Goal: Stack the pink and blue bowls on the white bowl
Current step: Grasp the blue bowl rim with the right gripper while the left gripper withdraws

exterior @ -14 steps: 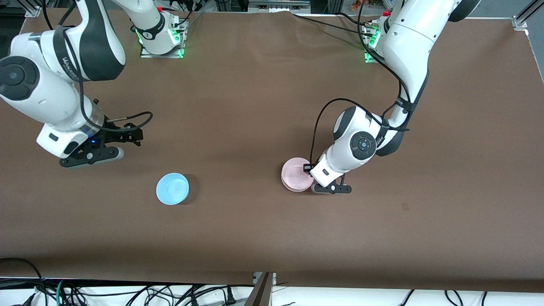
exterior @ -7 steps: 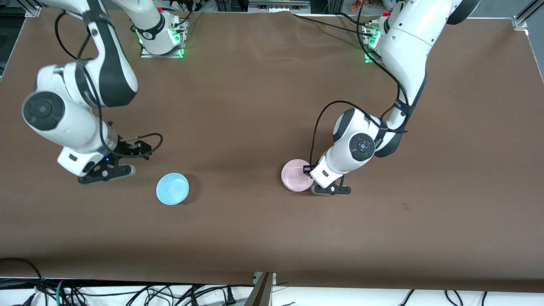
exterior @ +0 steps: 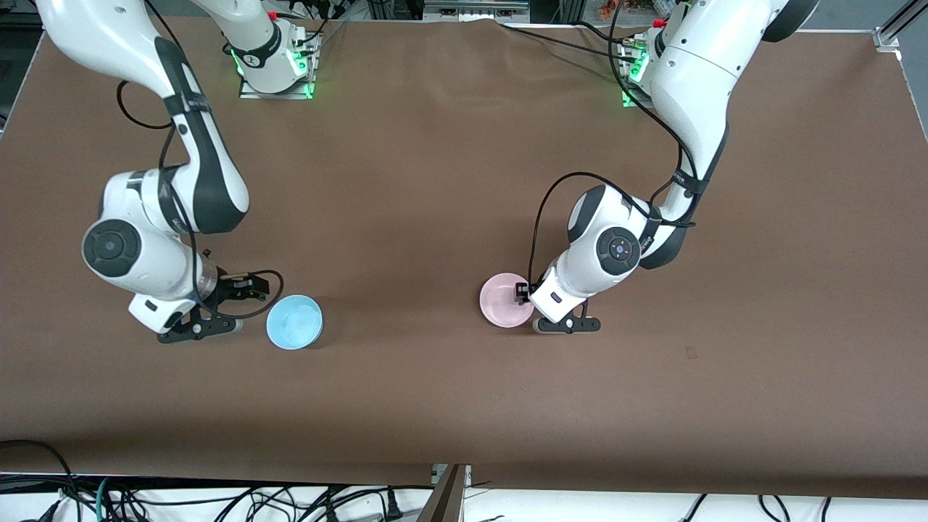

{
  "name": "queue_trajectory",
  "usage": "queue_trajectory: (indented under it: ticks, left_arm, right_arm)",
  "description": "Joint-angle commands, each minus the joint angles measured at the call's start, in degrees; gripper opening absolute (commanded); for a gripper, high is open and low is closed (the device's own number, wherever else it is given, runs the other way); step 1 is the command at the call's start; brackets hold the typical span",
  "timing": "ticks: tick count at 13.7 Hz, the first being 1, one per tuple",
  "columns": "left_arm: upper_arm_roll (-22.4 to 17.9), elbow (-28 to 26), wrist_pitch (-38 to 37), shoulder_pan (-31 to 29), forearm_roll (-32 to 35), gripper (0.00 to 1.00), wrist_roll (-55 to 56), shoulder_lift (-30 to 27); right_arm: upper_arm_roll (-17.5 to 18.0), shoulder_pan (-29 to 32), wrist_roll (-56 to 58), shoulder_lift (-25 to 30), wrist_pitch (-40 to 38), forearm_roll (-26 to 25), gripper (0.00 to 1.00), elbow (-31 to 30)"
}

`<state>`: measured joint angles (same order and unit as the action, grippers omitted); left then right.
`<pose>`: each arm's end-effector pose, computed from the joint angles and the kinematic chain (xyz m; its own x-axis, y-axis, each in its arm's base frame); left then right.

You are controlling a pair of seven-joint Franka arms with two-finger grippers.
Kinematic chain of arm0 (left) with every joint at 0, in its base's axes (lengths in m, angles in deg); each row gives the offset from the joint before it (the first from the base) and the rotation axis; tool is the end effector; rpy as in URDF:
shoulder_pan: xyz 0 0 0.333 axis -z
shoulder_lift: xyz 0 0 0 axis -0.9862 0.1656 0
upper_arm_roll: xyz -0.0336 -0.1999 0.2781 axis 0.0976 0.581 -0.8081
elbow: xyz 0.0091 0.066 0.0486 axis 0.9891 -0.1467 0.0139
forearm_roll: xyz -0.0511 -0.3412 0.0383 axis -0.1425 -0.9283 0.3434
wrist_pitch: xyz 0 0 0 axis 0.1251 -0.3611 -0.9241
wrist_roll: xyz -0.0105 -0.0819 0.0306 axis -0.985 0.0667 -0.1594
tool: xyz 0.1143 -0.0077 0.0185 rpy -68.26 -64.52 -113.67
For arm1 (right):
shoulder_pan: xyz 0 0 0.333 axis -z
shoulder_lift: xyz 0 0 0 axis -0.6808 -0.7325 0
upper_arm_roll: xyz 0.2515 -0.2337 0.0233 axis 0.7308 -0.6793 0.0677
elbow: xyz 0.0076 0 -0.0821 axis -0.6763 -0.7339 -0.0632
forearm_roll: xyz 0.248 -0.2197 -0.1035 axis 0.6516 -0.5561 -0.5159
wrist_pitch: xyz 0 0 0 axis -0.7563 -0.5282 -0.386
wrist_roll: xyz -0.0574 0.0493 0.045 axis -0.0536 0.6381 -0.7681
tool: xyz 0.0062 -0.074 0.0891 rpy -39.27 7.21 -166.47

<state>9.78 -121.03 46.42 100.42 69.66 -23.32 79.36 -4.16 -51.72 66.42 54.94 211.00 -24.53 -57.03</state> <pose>0.6273 -0.3189 0.2672 0.9975 0.0614 -0.0344 0.0681 -0.9664 0.2479 0.6534 0.0942 0.3502 0.9791 0.2005 -0.0339 0.2016 -0.9789 0.0324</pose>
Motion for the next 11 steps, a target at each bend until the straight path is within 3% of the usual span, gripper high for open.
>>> queue_trajectory:
  ticks: [1,4,8,9,11]
  left_arm:
    - [-0.1,1.2,-1.0,-0.4,1.0,1.00,1.4,-1.2]
    - [-0.2,1.2,-8.6,-3.5,1.4,1.00,0.8,-6.1]
    - [-1.9,1.2,-23.8,-8.3,5.1,1.00,-2.9,-16.8]
    - [-2.0,1.2,-27.1,-9.7,6.7,1.00,-4.4,-19.3]
    - [-2.1,1.2,-34.5,-12.9,7.0,1.00,-7.9,-24.3]
  right_arm:
    - [0.2,0.5,0.9,-3.7,3.2,1.2,0.99,1.8]
    - [0.2,0.5,0.6,-7.6,9.0,1.2,0.93,1.8]
    - [0.2,0.5,-0.5,-11.3,9.9,2.3,0.69,4.6]
    - [0.2,0.5,-0.5,-12.1,9.9,3.6,0.60,5.1]
    - [0.2,0.5,-0.4,-12.1,9.8,4.3,0.29,5.3]
